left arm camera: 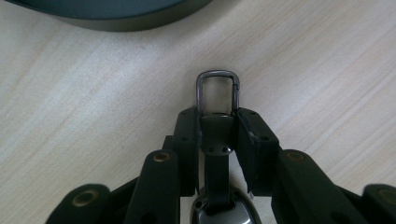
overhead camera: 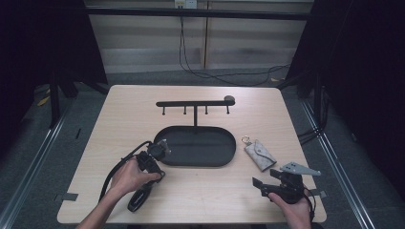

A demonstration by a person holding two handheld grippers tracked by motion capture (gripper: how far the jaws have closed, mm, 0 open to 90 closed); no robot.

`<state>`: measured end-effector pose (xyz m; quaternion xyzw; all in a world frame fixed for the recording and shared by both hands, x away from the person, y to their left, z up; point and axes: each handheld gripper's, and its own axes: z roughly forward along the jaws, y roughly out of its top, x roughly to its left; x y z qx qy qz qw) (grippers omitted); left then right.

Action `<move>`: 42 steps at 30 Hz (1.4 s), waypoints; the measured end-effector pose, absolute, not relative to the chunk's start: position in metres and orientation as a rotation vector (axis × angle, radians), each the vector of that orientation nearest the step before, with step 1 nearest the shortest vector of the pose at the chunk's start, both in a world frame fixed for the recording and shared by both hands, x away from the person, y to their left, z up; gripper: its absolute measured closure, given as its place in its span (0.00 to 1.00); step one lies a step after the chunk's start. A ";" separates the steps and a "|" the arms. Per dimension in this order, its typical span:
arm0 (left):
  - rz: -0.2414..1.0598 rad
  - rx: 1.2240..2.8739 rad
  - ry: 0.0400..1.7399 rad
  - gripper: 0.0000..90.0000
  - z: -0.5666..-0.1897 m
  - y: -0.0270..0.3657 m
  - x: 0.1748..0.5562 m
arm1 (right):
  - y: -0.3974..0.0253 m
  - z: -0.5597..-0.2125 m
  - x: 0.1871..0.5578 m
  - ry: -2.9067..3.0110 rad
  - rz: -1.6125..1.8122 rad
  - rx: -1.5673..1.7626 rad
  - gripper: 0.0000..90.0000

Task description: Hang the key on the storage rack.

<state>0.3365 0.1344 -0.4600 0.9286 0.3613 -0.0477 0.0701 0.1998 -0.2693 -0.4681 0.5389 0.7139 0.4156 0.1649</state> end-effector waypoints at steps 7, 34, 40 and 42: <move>-0.127 2.747 1.090 0.78 -0.447 0.141 0.337 | -0.270 -0.468 0.200 2.033 1.182 1.535 0.20; -0.017 2.665 1.044 0.78 -0.387 0.164 0.337 | -0.270 -0.469 0.200 2.026 1.183 1.548 0.20; -0.030 2.670 1.002 0.78 -0.381 0.168 0.337 | -0.270 -0.469 0.200 2.028 1.182 1.549 0.20; -0.025 2.676 0.985 0.78 -0.379 0.168 0.336 | -0.270 -0.469 0.200 2.025 1.182 1.550 0.20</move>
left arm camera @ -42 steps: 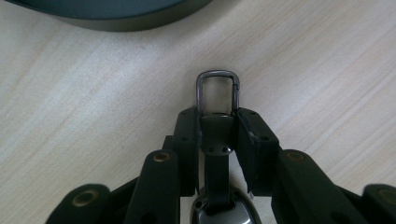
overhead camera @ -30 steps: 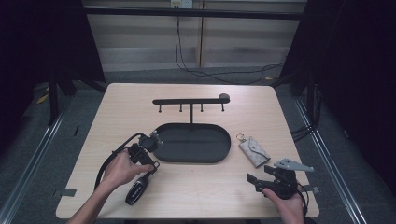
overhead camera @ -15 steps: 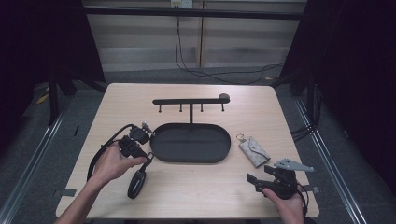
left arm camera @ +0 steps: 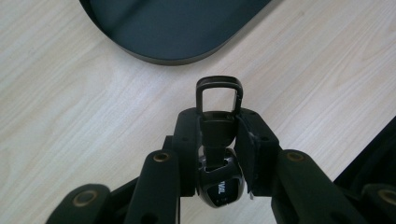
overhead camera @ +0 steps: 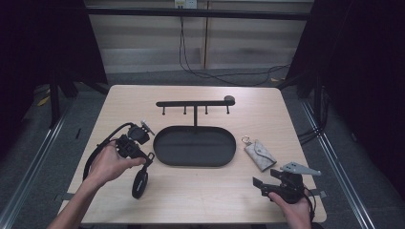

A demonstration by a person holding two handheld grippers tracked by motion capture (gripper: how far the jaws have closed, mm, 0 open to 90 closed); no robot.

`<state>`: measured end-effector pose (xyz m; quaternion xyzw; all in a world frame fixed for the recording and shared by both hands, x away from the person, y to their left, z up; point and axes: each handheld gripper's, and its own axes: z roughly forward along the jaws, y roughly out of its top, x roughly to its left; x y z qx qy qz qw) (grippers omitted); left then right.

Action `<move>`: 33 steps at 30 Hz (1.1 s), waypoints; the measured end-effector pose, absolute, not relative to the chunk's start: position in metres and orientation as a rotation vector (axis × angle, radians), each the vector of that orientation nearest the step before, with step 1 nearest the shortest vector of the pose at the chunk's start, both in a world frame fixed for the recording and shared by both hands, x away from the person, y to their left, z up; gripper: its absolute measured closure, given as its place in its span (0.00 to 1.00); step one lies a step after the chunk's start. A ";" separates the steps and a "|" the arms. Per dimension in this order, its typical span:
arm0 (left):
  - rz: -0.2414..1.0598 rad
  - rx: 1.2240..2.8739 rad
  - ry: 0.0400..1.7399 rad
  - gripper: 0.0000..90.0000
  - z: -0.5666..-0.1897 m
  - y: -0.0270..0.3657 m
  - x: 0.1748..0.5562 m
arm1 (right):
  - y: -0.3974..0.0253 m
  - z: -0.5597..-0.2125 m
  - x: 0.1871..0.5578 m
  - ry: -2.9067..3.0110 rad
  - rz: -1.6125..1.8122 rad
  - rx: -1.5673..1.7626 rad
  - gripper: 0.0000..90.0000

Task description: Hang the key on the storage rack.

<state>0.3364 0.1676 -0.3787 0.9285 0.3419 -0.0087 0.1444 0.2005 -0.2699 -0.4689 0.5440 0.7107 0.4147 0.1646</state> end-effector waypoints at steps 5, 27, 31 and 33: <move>-0.012 2.685 0.970 0.78 -0.371 0.166 0.336 | -0.270 -0.469 0.201 2.026 1.183 1.551 0.20; 0.044 2.680 0.987 0.79 -0.343 0.172 0.338 | -0.270 -0.469 0.201 2.025 1.184 1.552 0.20; 0.050 2.677 0.981 0.79 -0.339 0.172 0.339 | -0.270 -0.469 0.201 2.026 1.182 1.551 0.20; 0.046 2.677 0.985 0.79 -0.337 0.173 0.340 | -0.270 -0.469 0.201 2.024 1.183 1.551 0.20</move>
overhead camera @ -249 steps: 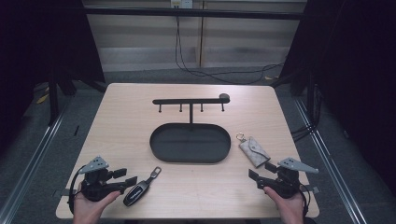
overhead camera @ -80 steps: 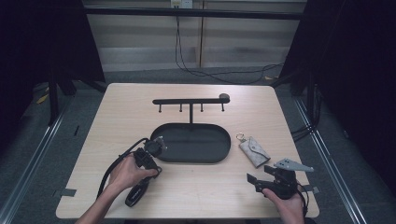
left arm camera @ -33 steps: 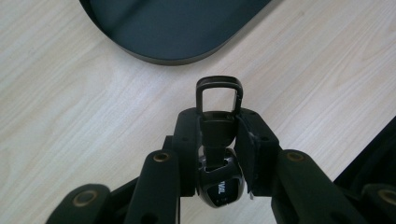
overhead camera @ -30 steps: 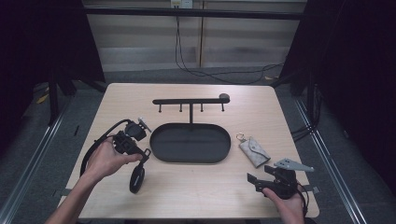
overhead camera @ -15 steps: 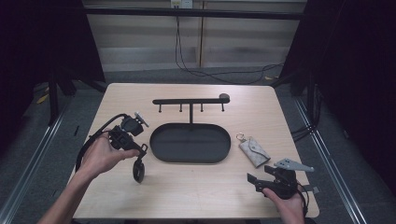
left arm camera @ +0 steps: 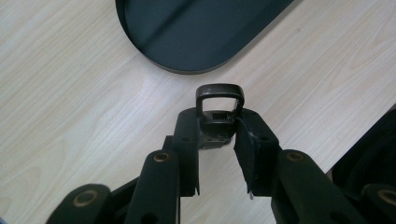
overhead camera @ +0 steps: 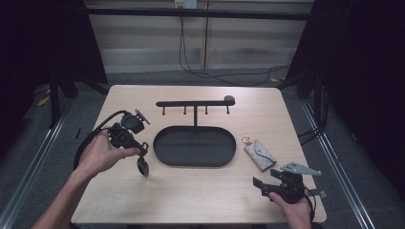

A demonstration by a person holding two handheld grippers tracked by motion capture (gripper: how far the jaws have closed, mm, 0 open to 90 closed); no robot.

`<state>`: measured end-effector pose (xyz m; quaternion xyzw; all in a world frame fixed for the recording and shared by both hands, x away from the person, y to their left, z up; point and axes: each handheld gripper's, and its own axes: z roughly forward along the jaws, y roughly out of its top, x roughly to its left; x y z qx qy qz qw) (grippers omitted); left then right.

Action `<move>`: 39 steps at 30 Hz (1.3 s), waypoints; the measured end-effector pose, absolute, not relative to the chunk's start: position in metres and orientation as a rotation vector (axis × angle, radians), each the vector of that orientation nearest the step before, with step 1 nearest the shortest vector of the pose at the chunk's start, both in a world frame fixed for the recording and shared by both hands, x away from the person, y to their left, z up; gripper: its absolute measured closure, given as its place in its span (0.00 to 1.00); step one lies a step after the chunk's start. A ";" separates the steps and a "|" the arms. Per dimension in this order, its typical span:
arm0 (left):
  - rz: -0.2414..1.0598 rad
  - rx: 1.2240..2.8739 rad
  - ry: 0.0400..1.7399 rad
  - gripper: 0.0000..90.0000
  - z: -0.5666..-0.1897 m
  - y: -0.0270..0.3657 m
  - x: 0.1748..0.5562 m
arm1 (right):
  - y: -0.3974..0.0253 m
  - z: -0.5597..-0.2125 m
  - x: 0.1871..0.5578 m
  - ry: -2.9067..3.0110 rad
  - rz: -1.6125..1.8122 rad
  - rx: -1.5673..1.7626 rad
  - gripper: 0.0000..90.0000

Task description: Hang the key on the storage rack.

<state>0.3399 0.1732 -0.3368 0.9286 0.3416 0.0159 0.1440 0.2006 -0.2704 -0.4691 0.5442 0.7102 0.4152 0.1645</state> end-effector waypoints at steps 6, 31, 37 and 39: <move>0.029 2.662 1.007 0.79 -0.330 0.178 0.347 | -0.270 -0.469 0.201 2.026 1.185 1.550 0.20; 0.012 2.687 1.054 0.78 -0.313 0.168 0.363 | -0.271 -0.469 0.201 2.026 1.187 1.554 0.19; -0.008 2.701 1.049 0.79 -0.306 0.161 0.369 | -0.271 -0.469 0.200 2.025 1.189 1.554 0.19; -0.014 2.694 1.047 0.78 -0.304 0.160 0.372 | -0.271 -0.469 0.201 2.025 1.190 1.553 0.19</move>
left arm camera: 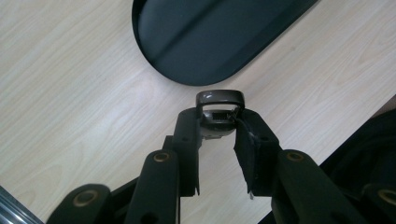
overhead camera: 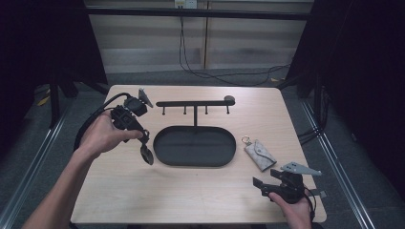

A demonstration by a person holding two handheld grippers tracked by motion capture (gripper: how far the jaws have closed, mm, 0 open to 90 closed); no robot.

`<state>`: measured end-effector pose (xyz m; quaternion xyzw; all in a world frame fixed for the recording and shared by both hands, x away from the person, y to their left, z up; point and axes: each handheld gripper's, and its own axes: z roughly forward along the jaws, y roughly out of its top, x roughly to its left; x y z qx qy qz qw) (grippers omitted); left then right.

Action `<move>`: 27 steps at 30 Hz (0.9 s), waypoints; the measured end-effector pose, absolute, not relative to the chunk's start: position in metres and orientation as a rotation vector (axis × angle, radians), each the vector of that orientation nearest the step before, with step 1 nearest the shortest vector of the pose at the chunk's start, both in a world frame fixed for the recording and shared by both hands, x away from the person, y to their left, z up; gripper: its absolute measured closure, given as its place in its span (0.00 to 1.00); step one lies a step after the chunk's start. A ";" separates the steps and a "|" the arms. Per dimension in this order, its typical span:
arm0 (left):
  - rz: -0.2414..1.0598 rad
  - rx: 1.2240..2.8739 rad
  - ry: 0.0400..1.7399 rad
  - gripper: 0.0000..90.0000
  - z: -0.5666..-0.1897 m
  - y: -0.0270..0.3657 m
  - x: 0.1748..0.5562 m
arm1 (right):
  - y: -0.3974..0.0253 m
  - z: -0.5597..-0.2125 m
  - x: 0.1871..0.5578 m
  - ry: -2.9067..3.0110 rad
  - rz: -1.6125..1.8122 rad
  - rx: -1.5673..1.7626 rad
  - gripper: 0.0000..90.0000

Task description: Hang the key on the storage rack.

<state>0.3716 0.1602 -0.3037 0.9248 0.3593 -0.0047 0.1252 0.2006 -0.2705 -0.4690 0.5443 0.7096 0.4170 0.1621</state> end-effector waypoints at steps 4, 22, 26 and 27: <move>0.000 2.688 1.072 0.78 -0.297 0.154 0.378 | -0.271 -0.469 0.201 2.021 1.192 1.564 0.19; 0.007 2.736 1.070 0.78 -0.296 0.134 0.393 | -0.271 -0.469 0.200 2.024 1.199 1.560 0.19; -0.002 2.727 1.087 0.78 -0.299 0.129 0.397 | -0.271 -0.469 0.200 2.026 1.200 1.558 0.19; 0.000 2.736 1.087 0.78 -0.298 0.128 0.399 | -0.271 -0.469 0.200 2.027 1.201 1.557 0.19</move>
